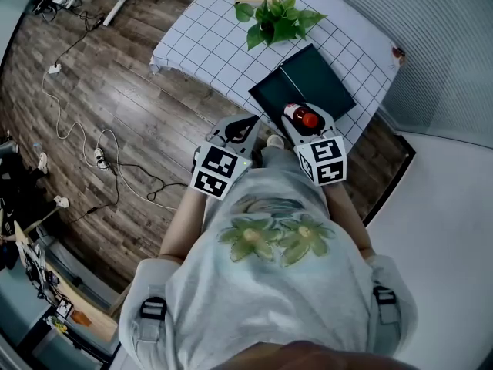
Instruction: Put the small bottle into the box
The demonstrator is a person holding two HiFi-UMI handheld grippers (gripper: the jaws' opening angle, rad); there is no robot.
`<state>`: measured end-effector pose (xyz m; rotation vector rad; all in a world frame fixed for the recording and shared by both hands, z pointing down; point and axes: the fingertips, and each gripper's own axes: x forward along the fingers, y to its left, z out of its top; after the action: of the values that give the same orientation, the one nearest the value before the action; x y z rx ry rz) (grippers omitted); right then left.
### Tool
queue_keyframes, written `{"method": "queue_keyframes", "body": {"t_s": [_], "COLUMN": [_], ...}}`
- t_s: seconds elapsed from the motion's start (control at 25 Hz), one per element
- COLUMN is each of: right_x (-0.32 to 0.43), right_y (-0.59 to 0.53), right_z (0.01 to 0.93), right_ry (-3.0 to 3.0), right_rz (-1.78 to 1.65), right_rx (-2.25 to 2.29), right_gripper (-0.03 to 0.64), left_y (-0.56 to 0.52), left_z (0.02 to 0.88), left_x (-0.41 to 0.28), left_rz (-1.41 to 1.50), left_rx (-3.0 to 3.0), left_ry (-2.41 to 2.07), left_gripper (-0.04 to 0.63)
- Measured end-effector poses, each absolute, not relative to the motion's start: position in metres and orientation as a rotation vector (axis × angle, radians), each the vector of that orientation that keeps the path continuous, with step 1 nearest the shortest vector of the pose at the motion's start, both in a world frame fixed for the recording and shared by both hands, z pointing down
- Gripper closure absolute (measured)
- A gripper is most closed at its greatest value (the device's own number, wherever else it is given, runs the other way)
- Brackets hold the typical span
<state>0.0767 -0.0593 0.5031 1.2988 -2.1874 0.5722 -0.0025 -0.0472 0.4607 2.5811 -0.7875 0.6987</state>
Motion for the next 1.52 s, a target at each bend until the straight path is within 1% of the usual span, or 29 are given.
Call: {"method": "queue_keyframes", "body": {"t_s": [1.52], "right_x": [0.073], "right_y": [-0.081], "right_z": [0.549], "right_ry": [-2.104], "right_rz": [0.527], "right_rx": [1.146], "right_gripper": [0.397], "left_y": [-0.072], "left_z": [0.475], "left_x": [-0.010], "left_rz": [0.744], "left_rx": [2.528], "left_ry": [-0.825], "left_gripper": [0.589]}}
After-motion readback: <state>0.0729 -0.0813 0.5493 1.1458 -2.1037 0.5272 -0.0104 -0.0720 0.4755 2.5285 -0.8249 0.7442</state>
